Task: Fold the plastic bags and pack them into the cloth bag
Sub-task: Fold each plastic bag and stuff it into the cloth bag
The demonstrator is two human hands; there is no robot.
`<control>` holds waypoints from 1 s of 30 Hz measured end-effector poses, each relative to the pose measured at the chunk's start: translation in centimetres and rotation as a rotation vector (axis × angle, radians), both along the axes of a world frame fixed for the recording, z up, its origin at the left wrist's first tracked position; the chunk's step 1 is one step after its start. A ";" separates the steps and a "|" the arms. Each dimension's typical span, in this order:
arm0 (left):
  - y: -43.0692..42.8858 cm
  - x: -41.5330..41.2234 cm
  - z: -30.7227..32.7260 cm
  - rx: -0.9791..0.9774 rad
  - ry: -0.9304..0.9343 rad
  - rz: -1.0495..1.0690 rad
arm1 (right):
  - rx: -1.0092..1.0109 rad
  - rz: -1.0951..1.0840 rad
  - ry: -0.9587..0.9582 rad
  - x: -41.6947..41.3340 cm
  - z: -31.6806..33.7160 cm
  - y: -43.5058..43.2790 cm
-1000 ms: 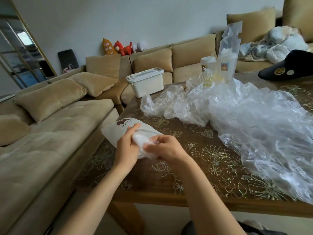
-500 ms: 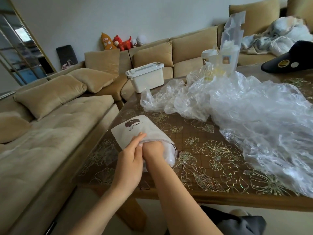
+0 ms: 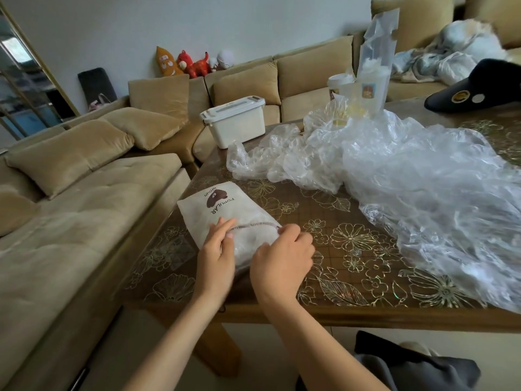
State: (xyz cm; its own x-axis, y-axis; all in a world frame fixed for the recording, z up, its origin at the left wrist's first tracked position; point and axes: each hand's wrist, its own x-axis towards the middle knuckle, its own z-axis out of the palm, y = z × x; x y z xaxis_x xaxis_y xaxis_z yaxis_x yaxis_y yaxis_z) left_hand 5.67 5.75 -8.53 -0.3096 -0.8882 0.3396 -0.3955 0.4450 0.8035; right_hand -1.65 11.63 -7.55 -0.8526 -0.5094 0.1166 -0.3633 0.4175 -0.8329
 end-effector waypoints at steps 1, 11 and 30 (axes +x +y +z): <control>0.1 0.0 -0.1 -0.025 -0.018 -0.005 | 0.019 0.101 -0.125 -0.1 -0.3 0.0; 0.1 1.3 -2.7 -0.367 -0.325 -0.080 | -0.407 0.510 -1.389 -2.8 1.4 -2.4; -1.8 -2.7 -2.9 -0.606 -0.480 0.097 | 0.654 0.126 0.316 -12.7 2.9 6.7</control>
